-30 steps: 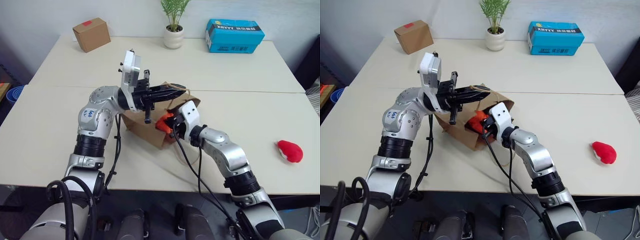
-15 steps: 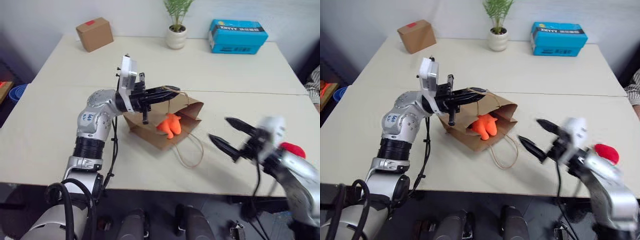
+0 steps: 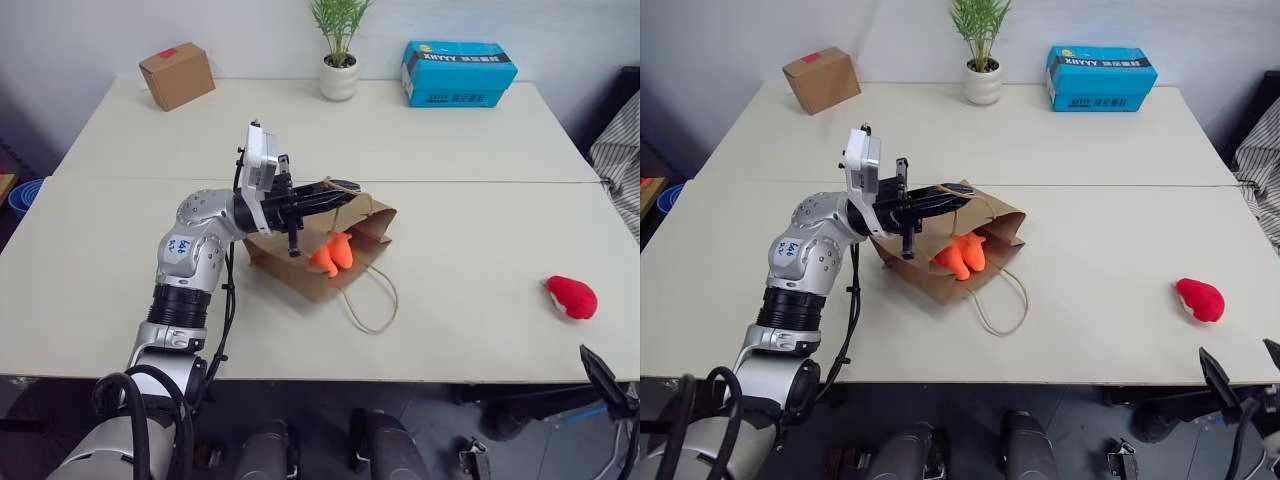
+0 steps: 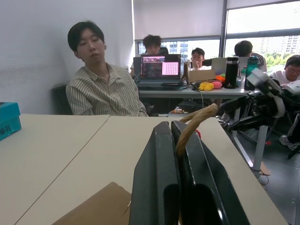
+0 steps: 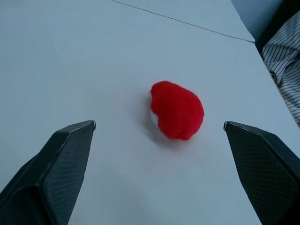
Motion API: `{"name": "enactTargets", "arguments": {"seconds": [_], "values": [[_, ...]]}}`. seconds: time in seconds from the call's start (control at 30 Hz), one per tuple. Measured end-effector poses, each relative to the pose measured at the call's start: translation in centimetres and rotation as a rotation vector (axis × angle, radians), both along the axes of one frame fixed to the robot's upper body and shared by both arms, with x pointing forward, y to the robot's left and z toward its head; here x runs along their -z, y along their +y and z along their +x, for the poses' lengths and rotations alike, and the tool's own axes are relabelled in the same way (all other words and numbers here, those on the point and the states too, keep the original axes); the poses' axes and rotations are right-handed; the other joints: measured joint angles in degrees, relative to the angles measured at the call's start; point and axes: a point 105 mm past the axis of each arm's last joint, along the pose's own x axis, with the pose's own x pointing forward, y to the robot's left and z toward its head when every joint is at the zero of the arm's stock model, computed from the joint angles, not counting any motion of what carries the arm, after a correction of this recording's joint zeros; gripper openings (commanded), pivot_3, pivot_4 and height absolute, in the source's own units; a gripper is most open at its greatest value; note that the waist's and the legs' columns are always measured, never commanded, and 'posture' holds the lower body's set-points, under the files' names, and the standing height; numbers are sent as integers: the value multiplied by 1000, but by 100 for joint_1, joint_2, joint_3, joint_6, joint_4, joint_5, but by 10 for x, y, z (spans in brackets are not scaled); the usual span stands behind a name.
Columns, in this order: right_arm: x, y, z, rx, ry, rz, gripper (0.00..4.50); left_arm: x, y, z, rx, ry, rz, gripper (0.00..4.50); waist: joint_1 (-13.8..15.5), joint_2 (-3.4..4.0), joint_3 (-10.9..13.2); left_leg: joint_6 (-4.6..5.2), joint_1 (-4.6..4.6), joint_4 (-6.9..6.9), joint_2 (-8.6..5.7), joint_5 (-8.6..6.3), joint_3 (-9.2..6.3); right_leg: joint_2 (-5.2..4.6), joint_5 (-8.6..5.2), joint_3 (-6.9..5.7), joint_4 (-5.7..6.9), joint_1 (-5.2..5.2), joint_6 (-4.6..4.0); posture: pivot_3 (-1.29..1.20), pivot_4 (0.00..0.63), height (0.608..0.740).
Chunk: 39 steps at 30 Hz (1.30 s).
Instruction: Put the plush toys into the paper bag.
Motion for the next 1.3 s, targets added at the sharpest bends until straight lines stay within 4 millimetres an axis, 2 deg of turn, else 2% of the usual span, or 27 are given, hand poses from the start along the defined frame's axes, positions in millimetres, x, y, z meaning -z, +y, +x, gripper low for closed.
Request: {"name": "enactTargets", "arguments": {"seconds": [0.1,0.2,0.23,0.33,0.43,0.57,0.63,0.7,0.73,0.83,0.93,1.0,1.07,1.2,1.3], "values": [[2,-3,19,-23,77,-17,4480,1,-3,-1,5,5,-2,0,48,1,0,-1,-5,2,0,2,-9,2,-3,-10,-3,2,-6,0,150,740],[10,-15,52,-53,196,-13,4480,4,-4,-1,0,11,-3,0,45,1,0,19,-7,9,-12,11,3,1,1,-6,-4,2,3,0,150,740],[13,-22,61,-46,242,-13,4309,3,-5,-2,5,9,-4,0,32,1,1,23,-9,10,-13,12,5,-1,2,-4,-4,1,5,0,150,740],[22,-33,71,-12,315,-2,3553,1,-5,-5,4,-7,0,0,118,1,0,14,-14,6,-4,16,-5,1,0,-14,-7,0,0,0,150,740],[25,-39,79,-13,353,-2,2453,1,-3,-5,-3,-9,10,0,133,1,1,13,-13,8,-6,17,-1,8,1,-15,-7,2,2,0,150,740],[19,-28,85,-96,363,21,1116,0,1,-5,-13,-16,16,0,131,0,1,15,-10,12,-6,18,-2,7,3,-14,-8,8,6,0,150,740],[8,4,90,-261,325,91,496,-1,4,-5,-21,-18,14,0,100,0,1,10,-9,11,0,19,-2,8,3,-12,-7,7,6,0,150,740],[-10,49,94,-454,261,163,62,-2,5,-5,-17,-6,-1,0,69,1,1,5,-9,9,4,21,-3,8,3,-13,-4,5,6,0,150,740],[-20,81,94,-580,240,178,43,-4,5,-5,-8,3,-15,0,60,1,1,2,-9,9,6,21,-7,8,3,-14,0,6,5,0,150,740],[-35,156,93,-807,198,223,43,-5,6,-6,10,20,-25,0,44,-4,3,-2,-12,11,5,22,-15,4,3,-17,-1,6,5,0,150,740],[-33,205,102,-869,191,278,43,-6,5,-9,39,39,-23,0,66,-5,3,-2,-24,13,-3,22,-17,-1,3,-20,3,-3,4,0,150,740],[-37,229,113,-875,167,317,43,-7,4,-10,58,50,-20,0,93,-5,3,0,-34,15,-6,22,-18,-1,3,-23,11,-8,5,0,150,740],[-38,244,124,-865,154,312,43,-7,3,-12,76,51,-14,0,124,-6,3,2,-38,15,-7,21,-19,7,3,-29,8,-10,5,0,150,740],[-25,254,168,-691,121,226,43,-8,-3,-16,118,57,2,0,109,-7,3,9,-46,15,-15,22,-12,18,5,-34,9,-14,9,0,150,740],[-20,260,193,-568,83,145,43,-8,-5,-17,134,58,5,0,56,-7,3,9,-48,15,-13,23,-11,20,5,-34,11,-17,8,0,150,740]]}}
